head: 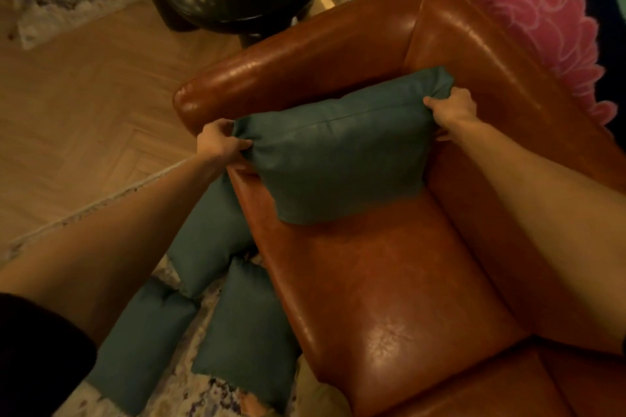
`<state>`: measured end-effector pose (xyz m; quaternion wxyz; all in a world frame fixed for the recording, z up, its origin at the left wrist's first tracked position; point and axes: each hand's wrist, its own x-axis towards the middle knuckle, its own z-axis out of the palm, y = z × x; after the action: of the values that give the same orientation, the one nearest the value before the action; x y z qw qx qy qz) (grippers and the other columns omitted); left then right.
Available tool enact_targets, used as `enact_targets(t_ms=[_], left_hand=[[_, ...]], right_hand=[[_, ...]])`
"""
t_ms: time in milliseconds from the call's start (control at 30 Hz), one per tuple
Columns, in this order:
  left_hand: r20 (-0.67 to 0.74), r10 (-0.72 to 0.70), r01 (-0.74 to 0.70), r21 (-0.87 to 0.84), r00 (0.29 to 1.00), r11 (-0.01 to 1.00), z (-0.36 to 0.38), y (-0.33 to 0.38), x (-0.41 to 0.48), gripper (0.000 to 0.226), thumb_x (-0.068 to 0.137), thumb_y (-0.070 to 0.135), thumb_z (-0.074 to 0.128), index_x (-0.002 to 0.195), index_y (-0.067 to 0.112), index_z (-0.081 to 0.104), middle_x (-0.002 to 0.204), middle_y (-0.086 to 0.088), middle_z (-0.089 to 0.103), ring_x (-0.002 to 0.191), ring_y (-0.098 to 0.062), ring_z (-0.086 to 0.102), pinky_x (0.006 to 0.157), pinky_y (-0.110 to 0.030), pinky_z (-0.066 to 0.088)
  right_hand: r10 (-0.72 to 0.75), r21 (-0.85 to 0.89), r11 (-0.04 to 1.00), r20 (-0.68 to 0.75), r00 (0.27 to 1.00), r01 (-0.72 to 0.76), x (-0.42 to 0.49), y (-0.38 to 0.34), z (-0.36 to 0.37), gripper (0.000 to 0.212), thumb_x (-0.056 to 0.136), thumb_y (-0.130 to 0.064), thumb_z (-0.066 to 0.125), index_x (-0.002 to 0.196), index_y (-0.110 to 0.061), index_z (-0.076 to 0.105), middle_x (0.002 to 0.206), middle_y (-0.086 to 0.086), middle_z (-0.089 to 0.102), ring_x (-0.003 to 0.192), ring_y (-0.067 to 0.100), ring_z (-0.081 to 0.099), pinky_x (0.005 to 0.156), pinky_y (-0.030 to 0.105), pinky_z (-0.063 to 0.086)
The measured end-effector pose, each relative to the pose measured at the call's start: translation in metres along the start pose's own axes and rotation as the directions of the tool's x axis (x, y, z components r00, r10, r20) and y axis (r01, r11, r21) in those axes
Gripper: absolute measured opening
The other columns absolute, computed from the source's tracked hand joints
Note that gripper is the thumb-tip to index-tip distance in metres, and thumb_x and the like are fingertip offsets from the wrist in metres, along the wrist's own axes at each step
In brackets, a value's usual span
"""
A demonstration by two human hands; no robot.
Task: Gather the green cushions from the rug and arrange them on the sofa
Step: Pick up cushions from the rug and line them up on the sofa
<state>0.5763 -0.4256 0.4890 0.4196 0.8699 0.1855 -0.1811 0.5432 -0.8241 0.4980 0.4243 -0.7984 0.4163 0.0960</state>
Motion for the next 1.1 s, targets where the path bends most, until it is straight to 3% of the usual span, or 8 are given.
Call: enact_targets(t_ms=[100,200,367,500,567,733,900,1100], left_hand=[[-0.141,0.038,-0.039,-0.004,0.989,0.999,-0.007,0.009,-0.005,0.056,0.073,0.020,0.078,0.125,0.014,0.057,0.124,-0.005,0.062,0.111,-0.023,0.060,0.094,-0.042,0.053],[-0.115,0.010,-0.014,-0.032,0.993,0.999,-0.008,-0.007,-0.013,0.067,0.067,0.030,0.077,0.127,0.017,0.051,0.123,-0.007,0.060,0.106,-0.029,0.063,0.087,-0.047,0.056],[-0.020,-0.029,0.029,-0.043,0.999,0.999,-0.001,-0.045,-0.028,0.101,0.054,0.050,0.073,0.142,0.031,0.028,0.137,-0.009,0.052,0.115,-0.034,0.059,0.087,-0.052,0.054],[0.020,-0.014,0.017,-0.143,1.000,0.990,0.001,-0.056,-0.042,0.069,0.073,0.025,0.077,0.133,0.021,0.042,0.124,-0.009,0.060,0.099,-0.031,0.067,0.079,-0.051,0.058],[0.021,-0.001,0.005,-0.203,1.000,0.979,0.002,-0.052,-0.046,0.057,0.078,0.015,0.075,0.128,0.016,0.048,0.118,-0.008,0.062,0.096,-0.030,0.067,0.075,-0.050,0.059],[0.062,-0.008,0.027,-0.300,0.998,0.954,0.002,-0.033,-0.031,0.055,0.083,0.008,0.069,0.132,0.011,0.045,0.121,-0.006,0.057,0.097,-0.032,0.066,0.069,-0.045,0.061],[0.115,-0.114,0.159,-0.545,0.987,0.823,0.003,-0.023,-0.011,0.072,0.088,-0.001,0.057,0.147,0.024,0.024,0.136,-0.007,0.049,0.110,-0.024,0.059,0.061,-0.032,0.059],[0.171,-0.093,0.158,-0.416,0.981,0.896,0.005,-0.036,-0.006,0.098,0.081,0.004,0.064,0.150,0.038,0.003,0.147,-0.003,0.041,0.121,-0.029,0.053,0.072,-0.037,0.057]], right_hand=[[-0.053,0.077,0.996,-0.031,0.998,0.055,0.005,-0.008,-0.002,0.038,0.092,-0.036,0.061,0.125,-0.019,0.061,0.125,0.011,0.063,0.102,0.033,0.065,0.075,0.048,0.060],[-0.064,0.365,0.930,0.045,0.997,0.043,-0.005,-0.003,0.014,0.050,0.095,-0.039,0.053,0.141,-0.019,0.046,0.126,0.004,0.059,0.095,0.020,0.062,0.072,0.034,0.056],[-0.091,0.528,0.849,0.115,0.989,0.017,-0.050,0.031,0.044,0.061,0.093,-0.031,0.057,0.149,-0.026,0.033,0.145,-0.003,0.049,0.123,0.015,0.052,0.096,0.039,0.046],[-0.061,0.481,0.876,0.072,0.996,0.019,-0.070,0.054,0.053,0.080,0.079,-0.043,0.063,0.151,-0.031,0.027,0.152,-0.002,0.041,0.135,0.020,0.044,0.111,0.048,0.038],[-0.070,0.467,0.884,0.062,0.996,0.033,-0.074,0.051,0.050,0.072,0.085,-0.039,0.064,0.149,-0.029,0.032,0.149,-0.002,0.044,0.132,0.019,0.047,0.109,0.046,0.041],[-0.082,0.449,0.890,-0.026,0.996,0.085,-0.062,0.025,0.033,0.056,0.094,-0.013,0.058,0.146,-0.016,0.039,0.121,0.003,0.061,0.085,0.005,0.059,0.073,0.019,0.051],[-0.210,0.337,0.925,0.076,0.975,0.173,-0.062,0.002,0.042,0.063,0.090,-0.006,0.063,0.147,-0.019,0.040,0.148,0.008,0.043,0.131,0.019,0.046,0.105,0.033,0.045],[-0.248,0.213,0.953,0.134,0.960,0.216,-0.056,0.006,0.061,0.059,0.090,-0.013,0.064,0.144,-0.021,0.044,0.151,0.005,0.041,0.135,0.021,0.043,0.111,0.040,0.040]])
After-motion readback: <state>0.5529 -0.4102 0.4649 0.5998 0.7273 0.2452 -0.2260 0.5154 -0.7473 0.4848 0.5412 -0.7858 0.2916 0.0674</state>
